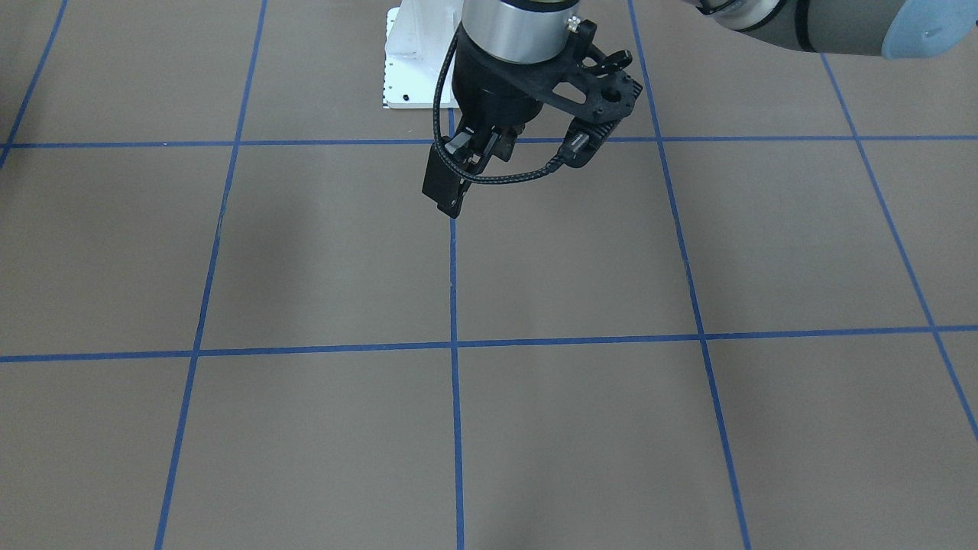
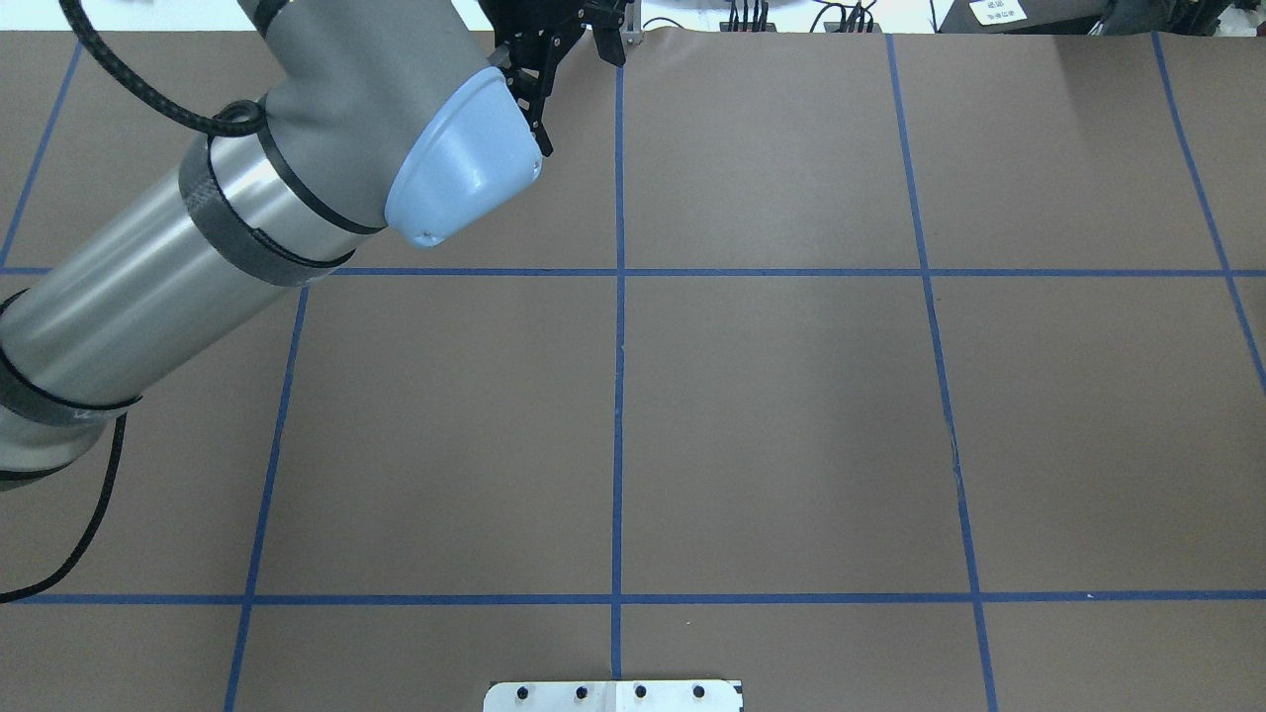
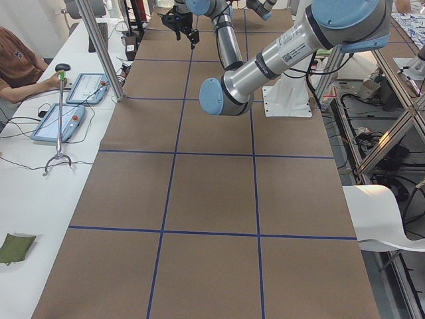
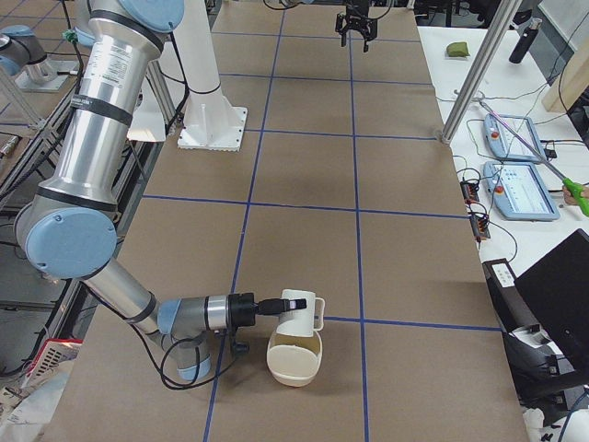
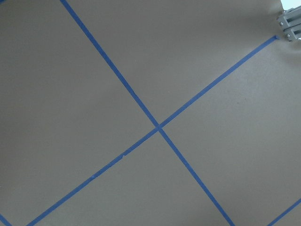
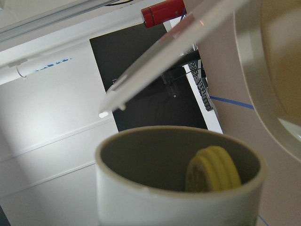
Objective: Left arm hands cup to right arm to dump lemon
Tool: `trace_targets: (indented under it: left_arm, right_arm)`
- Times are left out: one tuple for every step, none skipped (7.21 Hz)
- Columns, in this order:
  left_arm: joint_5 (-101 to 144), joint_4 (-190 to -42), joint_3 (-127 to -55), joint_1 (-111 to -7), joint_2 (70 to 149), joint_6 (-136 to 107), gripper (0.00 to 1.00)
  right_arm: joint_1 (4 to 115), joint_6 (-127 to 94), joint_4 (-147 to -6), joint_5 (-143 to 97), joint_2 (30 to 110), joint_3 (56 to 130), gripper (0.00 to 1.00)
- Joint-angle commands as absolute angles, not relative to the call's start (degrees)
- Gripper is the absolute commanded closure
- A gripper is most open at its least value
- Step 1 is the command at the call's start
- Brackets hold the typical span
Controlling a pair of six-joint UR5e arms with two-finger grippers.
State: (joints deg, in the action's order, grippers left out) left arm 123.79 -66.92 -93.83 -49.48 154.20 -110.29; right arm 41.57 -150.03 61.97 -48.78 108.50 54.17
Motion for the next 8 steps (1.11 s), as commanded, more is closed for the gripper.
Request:
trace_targets:
  left_arm:
    - [122.9, -65.8, -93.9, -49.7, 154.3, -110.2, 0.0]
    - [122.9, -65.5, -94.0, -49.7, 154.3, -110.2, 0.0]
    - [122.9, -65.4, -94.1, -49.7, 154.3, -110.2, 0.0]
    - [122.4, -65.4, -94.2, -49.8, 154.3, -110.2, 0.0]
    - [122.3, -65.4, -94.5, -49.9, 154.3, -110.2, 0.0]
    - [122.2, -64.7, -95.3, -50.5, 154.3, -110.2, 0.0]
    - [122.2, -64.7, -95.4, -50.8, 154.3, -109.9, 0.0]
    - [122.2, -63.8, -95.4, -50.8, 154.3, -107.9, 0.0]
  right_arm:
    - [41.7, -154.9, 64.7, -48.7, 108.5, 53.7, 0.75]
    - [41.7, -158.2, 65.2, -48.8, 108.6, 53.6, 0.75]
    - [41.7, -159.2, 65.5, -48.7, 108.5, 53.6, 0.75]
    - [41.8, -162.3, 65.7, -48.7, 108.9, 53.6, 0.75]
    - [41.7, -165.4, 67.0, -48.7, 109.0, 53.5, 0.75]
    - [41.7, -165.7, 67.1, -48.7, 108.9, 53.6, 0.74]
    - [41.7, -165.4, 67.1, -49.2, 109.2, 53.6, 0.72]
    - [41.7, -164.7, 67.0, -49.1, 109.2, 54.2, 0.71]
